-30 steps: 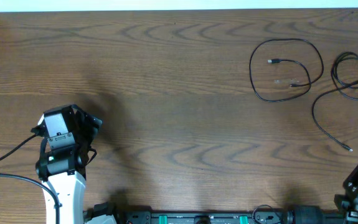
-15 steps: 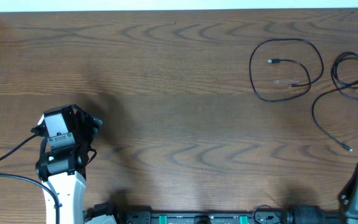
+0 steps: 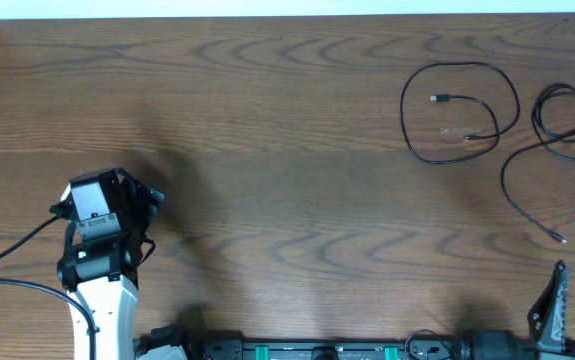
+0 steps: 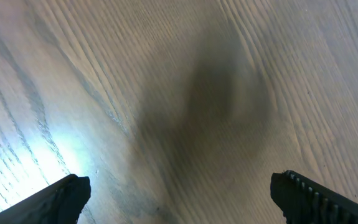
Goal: Untangle cables
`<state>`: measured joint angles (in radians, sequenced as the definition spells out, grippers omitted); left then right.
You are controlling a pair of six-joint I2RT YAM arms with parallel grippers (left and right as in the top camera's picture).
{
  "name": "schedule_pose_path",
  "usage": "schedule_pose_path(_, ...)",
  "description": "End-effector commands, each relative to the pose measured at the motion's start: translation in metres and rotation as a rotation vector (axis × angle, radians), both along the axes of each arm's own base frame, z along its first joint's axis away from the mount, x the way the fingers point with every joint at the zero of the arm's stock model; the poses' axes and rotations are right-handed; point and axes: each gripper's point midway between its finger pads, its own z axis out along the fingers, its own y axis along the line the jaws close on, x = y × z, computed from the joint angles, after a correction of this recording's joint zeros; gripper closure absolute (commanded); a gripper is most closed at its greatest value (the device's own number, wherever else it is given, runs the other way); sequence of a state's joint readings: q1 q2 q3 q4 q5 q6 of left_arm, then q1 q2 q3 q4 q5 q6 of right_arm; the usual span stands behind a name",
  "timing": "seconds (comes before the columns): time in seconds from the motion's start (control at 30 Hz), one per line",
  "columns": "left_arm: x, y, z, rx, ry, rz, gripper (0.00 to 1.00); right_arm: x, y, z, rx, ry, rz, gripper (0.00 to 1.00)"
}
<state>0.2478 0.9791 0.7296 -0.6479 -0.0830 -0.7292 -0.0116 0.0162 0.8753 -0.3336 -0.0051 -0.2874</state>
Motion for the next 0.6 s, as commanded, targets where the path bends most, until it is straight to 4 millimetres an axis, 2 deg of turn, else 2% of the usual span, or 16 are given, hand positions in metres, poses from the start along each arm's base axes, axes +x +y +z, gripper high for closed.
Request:
schedule_pose_path(0.0, 0.000, 0.001, 0.004, 0.004, -0.009, 0.004, 0.01, -0.005, 0.000, 0.002, -0.117, -0.013, -0.068, 0.01)
schedule_pose_path(0.3, 0.000, 0.001, 0.004, 0.004, -0.009, 0.004, 0.01, 0.003, 0.001, -0.007, -0.159, 0.025, -0.083, 0.01)
schedule_pose_path(0.47, 0.000, 0.001, 0.004, 0.004, -0.009, 0.005, 0.01, -0.001, 0.024, -0.004, -0.158, 0.000, 0.071, 0.01)
schedule_pose_path(0.57, 0.000, 0.001, 0.004, 0.004, -0.009, 0.004, 0.01, -0.002, 0.043, -0.008, -0.214, 0.000, 0.170, 0.01)
